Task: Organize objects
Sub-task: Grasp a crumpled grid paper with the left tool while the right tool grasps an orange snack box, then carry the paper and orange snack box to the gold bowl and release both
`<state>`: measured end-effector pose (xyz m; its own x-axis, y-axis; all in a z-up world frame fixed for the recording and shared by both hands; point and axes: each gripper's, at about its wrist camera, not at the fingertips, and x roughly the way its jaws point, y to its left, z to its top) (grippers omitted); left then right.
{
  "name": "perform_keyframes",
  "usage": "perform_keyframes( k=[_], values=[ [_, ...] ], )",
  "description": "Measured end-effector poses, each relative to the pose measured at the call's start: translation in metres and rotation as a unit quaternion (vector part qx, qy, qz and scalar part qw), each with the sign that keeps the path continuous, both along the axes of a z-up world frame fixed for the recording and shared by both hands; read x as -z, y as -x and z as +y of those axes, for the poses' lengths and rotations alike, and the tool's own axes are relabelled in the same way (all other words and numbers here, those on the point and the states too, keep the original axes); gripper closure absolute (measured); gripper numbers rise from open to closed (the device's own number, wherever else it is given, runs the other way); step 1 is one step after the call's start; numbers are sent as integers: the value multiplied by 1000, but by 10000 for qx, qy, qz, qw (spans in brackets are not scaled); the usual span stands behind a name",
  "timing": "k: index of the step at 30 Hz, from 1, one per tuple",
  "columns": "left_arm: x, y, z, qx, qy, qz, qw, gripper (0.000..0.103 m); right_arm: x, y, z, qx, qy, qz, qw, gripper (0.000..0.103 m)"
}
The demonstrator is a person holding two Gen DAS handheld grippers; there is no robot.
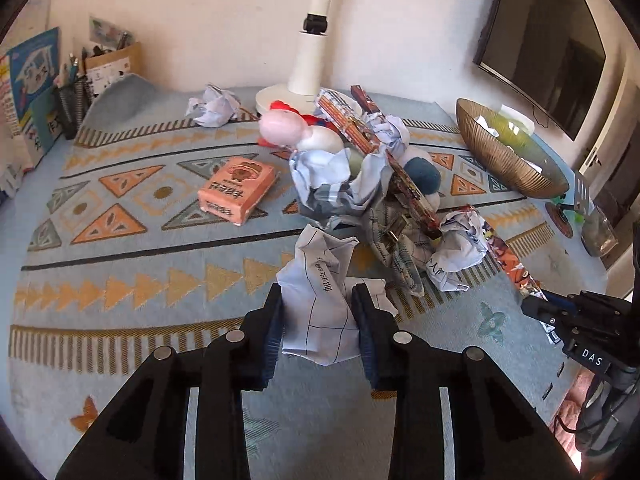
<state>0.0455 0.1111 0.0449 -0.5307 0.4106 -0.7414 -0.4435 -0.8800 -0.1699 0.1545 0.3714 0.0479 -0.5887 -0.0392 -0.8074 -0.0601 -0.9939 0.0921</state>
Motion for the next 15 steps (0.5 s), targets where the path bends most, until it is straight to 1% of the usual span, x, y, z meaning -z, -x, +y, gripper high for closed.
perform_keyframes(
  k=[1,3,5,6,8,10,13,15],
  values=[
    [-2,-2,-7,-132,-17,66,9999,73,4,1,1,-17,69,-35,10000,86],
    [-3,2,-18,-355,-141,83,9992,73,4,3,3,-16,243,-38,9997,79],
    [2,7,-24,-537,-295,23,9981,73,3,9,5,-106,499,-78,9987,61],
    [5,9,-25,-590,-310,46,9978,73,4,12,4,-73,484,-58,9988,59],
    [9,11,-25,-738,-215,30,9970,73,6,17,0,-29,271,-3,9996,58],
    [6,9,-24,-695,-322,127,9970,73,7,22,-6,-4,78,53,10000,58],
    [8,8,-24,-736,-240,121,9969,73,9,30,-15,-49,-231,130,9996,58],
    [7,5,-23,-705,-194,186,9972,73,9,33,-18,-55,-439,155,9989,69]
  ],
)
